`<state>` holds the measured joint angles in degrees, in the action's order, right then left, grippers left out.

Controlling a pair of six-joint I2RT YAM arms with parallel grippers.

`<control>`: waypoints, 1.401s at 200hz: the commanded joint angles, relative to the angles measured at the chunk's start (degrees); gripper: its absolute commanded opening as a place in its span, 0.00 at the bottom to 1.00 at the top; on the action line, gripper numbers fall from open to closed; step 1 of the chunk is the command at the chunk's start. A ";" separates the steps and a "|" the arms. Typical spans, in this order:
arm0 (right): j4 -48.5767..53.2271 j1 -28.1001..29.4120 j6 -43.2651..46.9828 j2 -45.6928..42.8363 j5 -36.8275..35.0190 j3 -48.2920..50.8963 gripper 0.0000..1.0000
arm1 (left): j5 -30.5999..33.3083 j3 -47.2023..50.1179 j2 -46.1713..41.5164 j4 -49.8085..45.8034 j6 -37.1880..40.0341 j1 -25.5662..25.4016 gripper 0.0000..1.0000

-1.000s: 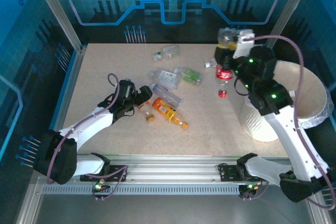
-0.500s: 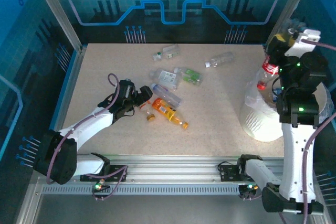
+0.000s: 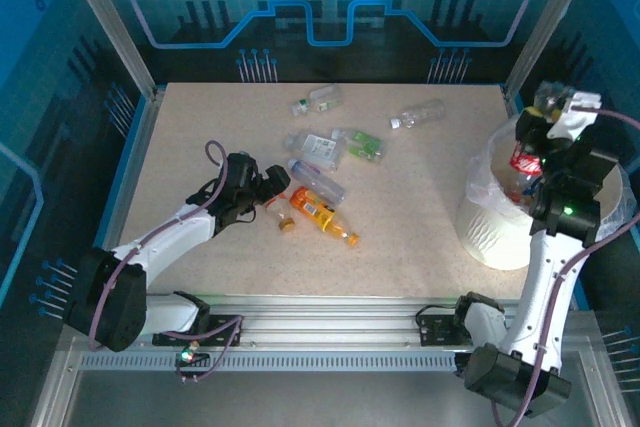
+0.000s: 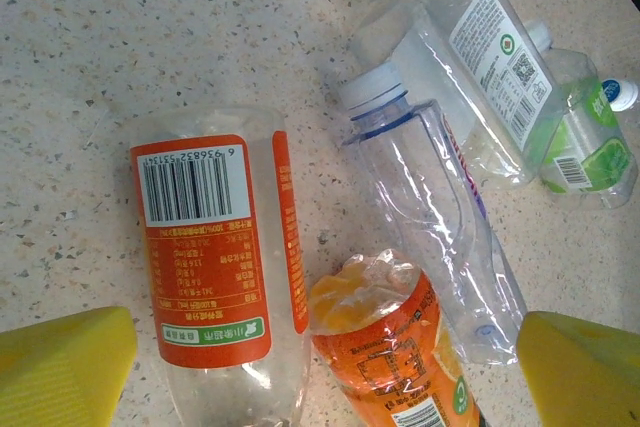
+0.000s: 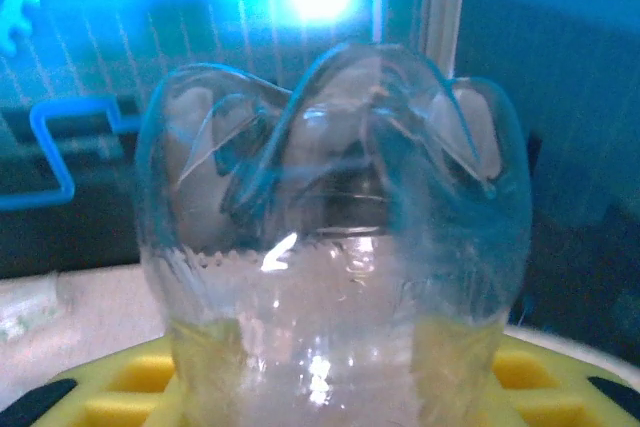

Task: Put the plastic bottles in the bin

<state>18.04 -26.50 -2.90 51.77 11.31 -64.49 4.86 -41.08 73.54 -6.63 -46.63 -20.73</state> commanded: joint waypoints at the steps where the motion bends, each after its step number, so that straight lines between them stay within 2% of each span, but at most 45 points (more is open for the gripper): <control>1: -3.21 -0.84 2.76 -2.60 6.46 2.92 0.54 | 1.15 0.91 -1.47 -1.63 0.49 0.51 0.99; 27: -0.40 -0.83 -0.03 -2.90 10.06 3.83 0.67 | 0.53 0.69 -0.43 -1.63 0.56 0.43 0.99; 63: 2.81 -0.83 -1.16 -4.67 9.16 5.34 0.80 | 0.34 0.14 0.55 -1.70 0.97 0.43 0.99; 121: 4.45 -0.83 -4.34 -6.16 9.80 5.12 0.85 | -0.03 0.06 2.43 -0.58 0.45 0.43 0.99; 192: 3.93 0.38 -8.54 -5.36 11.54 3.93 0.92 | 2.91 1.81 1.95 -1.94 -2.57 0.45 0.99; 214: 3.75 2.05 -9.56 -5.69 11.82 3.99 1.00 | -0.36 3.43 2.37 0.58 -2.37 0.43 0.98; 250: 3.67 6.04 -10.02 -6.83 11.04 3.77 1.00 | -0.72 5.22 3.20 -2.63 -2.76 -0.61 0.92; 280: 3.62 10.89 -10.19 -7.66 11.27 2.69 1.00 | -1.82 7.63 2.40 -1.50 -1.57 -3.34 0.88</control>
<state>22.02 -19.16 -12.08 45.36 21.65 -59.35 4.97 -35.42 76.12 -7.44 -48.36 -21.87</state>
